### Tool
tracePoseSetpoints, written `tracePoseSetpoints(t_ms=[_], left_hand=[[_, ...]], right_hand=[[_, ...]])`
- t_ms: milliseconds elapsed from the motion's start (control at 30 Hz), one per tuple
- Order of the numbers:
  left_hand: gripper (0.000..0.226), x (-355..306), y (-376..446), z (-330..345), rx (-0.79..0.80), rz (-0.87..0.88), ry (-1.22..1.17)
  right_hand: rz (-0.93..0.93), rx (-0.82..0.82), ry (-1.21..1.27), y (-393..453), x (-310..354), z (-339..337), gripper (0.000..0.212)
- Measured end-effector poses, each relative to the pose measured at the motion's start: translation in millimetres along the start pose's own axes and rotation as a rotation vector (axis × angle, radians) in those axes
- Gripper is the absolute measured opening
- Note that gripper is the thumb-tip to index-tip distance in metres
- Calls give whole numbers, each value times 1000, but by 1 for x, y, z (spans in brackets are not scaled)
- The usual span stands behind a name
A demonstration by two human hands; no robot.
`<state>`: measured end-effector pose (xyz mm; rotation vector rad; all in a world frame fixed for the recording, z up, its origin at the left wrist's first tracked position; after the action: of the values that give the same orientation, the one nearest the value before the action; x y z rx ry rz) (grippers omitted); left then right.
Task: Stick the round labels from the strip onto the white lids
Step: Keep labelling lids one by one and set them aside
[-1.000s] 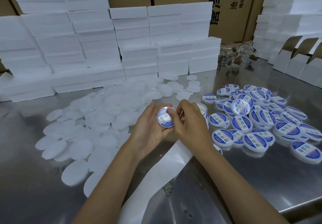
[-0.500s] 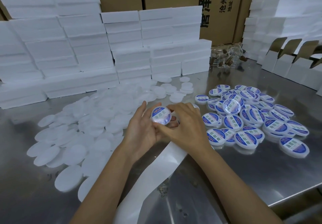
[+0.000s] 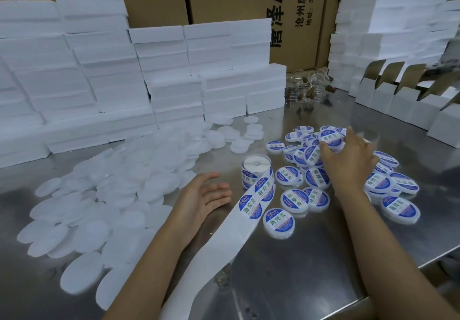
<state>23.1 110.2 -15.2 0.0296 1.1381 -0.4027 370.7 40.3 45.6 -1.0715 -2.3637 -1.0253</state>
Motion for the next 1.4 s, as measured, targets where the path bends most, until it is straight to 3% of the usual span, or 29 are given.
tracePoseSetpoints(t_ms=[300, 500, 733, 900, 1200, 1400], left_hand=[[29, -2, 0, 1, 9, 27, 3], [20, -8, 12, -9, -83, 150, -9], [18, -22, 43, -7, -151, 165, 125], [20, -23, 54, -4, -114, 198, 232], [22, -22, 64, -8, -86, 211, 216], [23, -23, 59, -9, -109, 224, 218]], right_hand=[[-80, 66, 102, -3, 14, 6, 52], [-374, 91, 129, -25, 70, 10, 24], [-554, 615, 97, -30, 164, 93, 25], [-582, 825, -61, -16, 186, 145, 43], [-615, 756, 11, -9, 190, 161, 13], [-563, 761, 135, -9, 192, 149, 13]])
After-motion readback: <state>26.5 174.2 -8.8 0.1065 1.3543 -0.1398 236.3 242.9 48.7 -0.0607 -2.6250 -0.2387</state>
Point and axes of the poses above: each hand's wrist, its own y-axis towards the middle knuckle, its own z-axis out of the palm, x = y × z, the point moved 9 cm from there along y, towards the middle knuckle, and after that the axes turned 6 degrees about -y, right-handed, at the moved point
